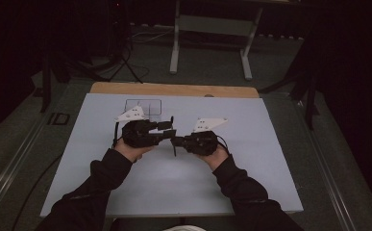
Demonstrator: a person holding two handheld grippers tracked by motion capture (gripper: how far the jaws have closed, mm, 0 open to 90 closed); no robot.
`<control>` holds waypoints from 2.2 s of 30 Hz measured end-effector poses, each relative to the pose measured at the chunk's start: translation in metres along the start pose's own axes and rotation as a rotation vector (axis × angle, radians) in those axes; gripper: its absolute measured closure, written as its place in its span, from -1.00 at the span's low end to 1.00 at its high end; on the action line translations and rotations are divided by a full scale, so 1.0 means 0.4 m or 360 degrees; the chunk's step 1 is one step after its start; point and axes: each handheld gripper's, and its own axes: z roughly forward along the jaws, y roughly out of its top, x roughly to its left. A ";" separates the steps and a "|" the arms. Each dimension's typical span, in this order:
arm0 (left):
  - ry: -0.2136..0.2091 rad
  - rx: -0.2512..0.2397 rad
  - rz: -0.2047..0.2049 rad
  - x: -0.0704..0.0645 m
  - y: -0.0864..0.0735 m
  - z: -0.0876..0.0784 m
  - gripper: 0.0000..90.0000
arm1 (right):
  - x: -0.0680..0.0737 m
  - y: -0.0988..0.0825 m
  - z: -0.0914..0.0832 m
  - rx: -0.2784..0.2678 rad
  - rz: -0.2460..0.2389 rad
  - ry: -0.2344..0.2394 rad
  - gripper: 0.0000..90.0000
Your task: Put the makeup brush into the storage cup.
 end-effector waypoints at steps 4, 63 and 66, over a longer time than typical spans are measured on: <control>0.0002 0.0005 -0.0004 0.001 0.000 0.009 0.46 | 0.000 -0.001 0.000 -0.0004 0.0003 0.0004 0.91; 0.0159 -0.0078 0.0173 -0.004 0.044 -0.052 0.91 | -0.010 -0.005 -0.018 -0.0008 0.0136 -0.0051 -0.68; 0.0164 -0.0080 0.0177 -0.003 0.047 -0.057 0.91 | -0.011 -0.010 -0.031 -0.0022 0.0123 -0.0076 -0.69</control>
